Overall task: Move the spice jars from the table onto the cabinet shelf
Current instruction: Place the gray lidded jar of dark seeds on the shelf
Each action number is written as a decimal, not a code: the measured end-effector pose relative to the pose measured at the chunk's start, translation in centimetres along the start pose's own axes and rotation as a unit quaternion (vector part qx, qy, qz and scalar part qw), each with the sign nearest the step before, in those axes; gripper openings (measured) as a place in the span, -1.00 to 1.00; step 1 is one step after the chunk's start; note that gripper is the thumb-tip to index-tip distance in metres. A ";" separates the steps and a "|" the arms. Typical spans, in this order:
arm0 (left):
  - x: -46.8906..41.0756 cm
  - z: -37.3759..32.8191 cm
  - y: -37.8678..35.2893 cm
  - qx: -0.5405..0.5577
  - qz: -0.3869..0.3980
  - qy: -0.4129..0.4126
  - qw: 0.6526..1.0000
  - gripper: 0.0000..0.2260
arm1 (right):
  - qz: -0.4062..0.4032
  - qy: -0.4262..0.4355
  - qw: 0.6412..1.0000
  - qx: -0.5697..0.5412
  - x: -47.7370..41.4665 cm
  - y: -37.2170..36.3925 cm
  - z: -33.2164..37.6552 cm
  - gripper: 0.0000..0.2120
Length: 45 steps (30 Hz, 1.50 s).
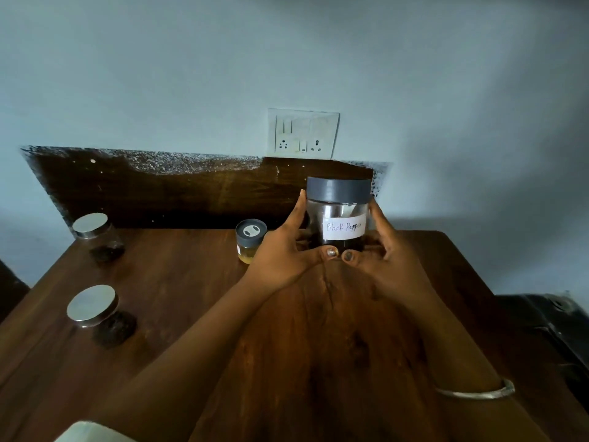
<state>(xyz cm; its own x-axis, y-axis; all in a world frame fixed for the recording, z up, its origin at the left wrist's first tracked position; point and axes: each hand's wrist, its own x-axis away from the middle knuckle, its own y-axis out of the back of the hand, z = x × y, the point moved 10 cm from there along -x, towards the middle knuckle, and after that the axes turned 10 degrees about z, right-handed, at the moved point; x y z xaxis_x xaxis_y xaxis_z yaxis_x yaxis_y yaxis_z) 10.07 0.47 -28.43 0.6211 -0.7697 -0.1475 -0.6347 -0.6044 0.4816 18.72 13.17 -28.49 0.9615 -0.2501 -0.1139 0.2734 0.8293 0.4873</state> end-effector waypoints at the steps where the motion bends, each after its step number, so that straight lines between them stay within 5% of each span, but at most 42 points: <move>1: -0.3 -0.6 0.3 -0.003 -0.011 -0.004 1.000 -0.07 | -0.011 0.004 1.000 0.000 -0.3 0.6 0.4 -0.11; 10: -6.0 -12.2 5.3 -0.132 -0.146 -0.126 0.972 -0.37 | -0.170 0.091 0.980 0.039 -4.3 9.9 8.2 -0.21; 16: -10.5 -20.4 8.6 -0.122 -0.218 -0.201 0.947 -0.44 | -0.221 0.153 0.959 0.090 -8.0 16.3 14.1 -0.52; 25: -17.1 -30.5 14.0 -0.108 -0.299 -0.284 0.904 -0.60 | -0.324 0.265 0.890 0.181 -13.6 24.9 24.2 -0.55; 33: -21.4 -33.4 17.0 -0.198 -0.346 -0.284 0.872 -0.64 | -0.314 0.241 0.878 0.268 -19.9 27.2 27.9 -0.55; 40: -24.7 -31.6 17.2 -0.329 -0.311 -0.218 0.864 -0.45 | -0.289 0.166 0.874 0.353 -24.3 27.5 27.4 -0.60; 45: -25.8 -30.6 16.9 -0.382 -0.359 -0.159 0.837 -0.34 | -0.304 0.129 0.863 0.383 -25.2 27.2 27.1 -0.54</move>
<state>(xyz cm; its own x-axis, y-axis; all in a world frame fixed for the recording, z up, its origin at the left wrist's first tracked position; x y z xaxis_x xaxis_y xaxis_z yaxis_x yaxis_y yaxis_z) -2.63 16.44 9.94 0.4853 -0.3538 -0.7996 0.4034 -0.7207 0.5637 1.19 28.48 11.08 0.6478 -0.3216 -0.6906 0.7262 -0.0132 0.6874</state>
